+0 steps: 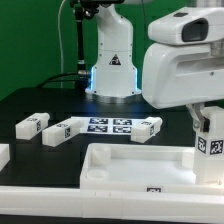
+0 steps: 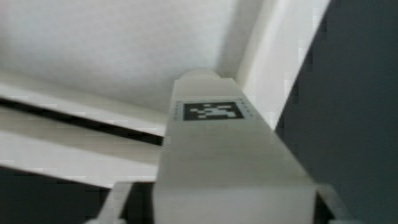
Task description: Assemble desk
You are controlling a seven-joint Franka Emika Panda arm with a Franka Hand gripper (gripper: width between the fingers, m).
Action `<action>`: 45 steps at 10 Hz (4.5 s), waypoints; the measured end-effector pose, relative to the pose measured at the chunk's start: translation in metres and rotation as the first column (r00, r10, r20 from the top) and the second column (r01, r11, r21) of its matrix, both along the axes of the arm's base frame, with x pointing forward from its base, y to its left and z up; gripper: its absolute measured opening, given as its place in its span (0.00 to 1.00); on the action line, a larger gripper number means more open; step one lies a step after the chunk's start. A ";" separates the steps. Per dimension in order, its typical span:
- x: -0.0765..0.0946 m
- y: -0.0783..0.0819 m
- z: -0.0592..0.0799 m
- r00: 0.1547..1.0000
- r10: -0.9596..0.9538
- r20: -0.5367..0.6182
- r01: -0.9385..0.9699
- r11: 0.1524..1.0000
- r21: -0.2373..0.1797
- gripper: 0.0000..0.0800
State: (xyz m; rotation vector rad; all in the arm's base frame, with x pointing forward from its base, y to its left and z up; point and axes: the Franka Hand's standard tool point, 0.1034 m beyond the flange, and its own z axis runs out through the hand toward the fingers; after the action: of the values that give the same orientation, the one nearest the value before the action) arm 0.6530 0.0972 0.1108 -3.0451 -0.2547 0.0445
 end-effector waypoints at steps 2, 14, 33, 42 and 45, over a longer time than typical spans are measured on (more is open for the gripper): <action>0.001 -0.001 -0.001 0.970 -0.242 -0.010 0.242 0.970 -0.001 0.36; 0.003 -0.006 -0.003 0.346 -0.935 -0.079 0.936 0.350 -0.038 0.36; 0.000 -0.002 -0.010 0.978 0.204 0.054 -0.203 0.979 -0.024 0.50; -0.002 -0.002 -0.010 0.993 -0.115 0.031 0.115 0.993 -0.005 0.36; -0.001 -0.002 -0.011 0.923 -0.384 0.016 0.384 0.923 -0.004 0.36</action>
Offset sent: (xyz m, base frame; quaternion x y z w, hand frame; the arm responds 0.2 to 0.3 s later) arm -0.0138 0.0044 -0.0111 0.0435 -0.0058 0.3696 0.9282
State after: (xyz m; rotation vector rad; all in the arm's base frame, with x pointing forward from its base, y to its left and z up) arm 0.6523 0.0956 0.1001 -3.0409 0.3459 -0.0039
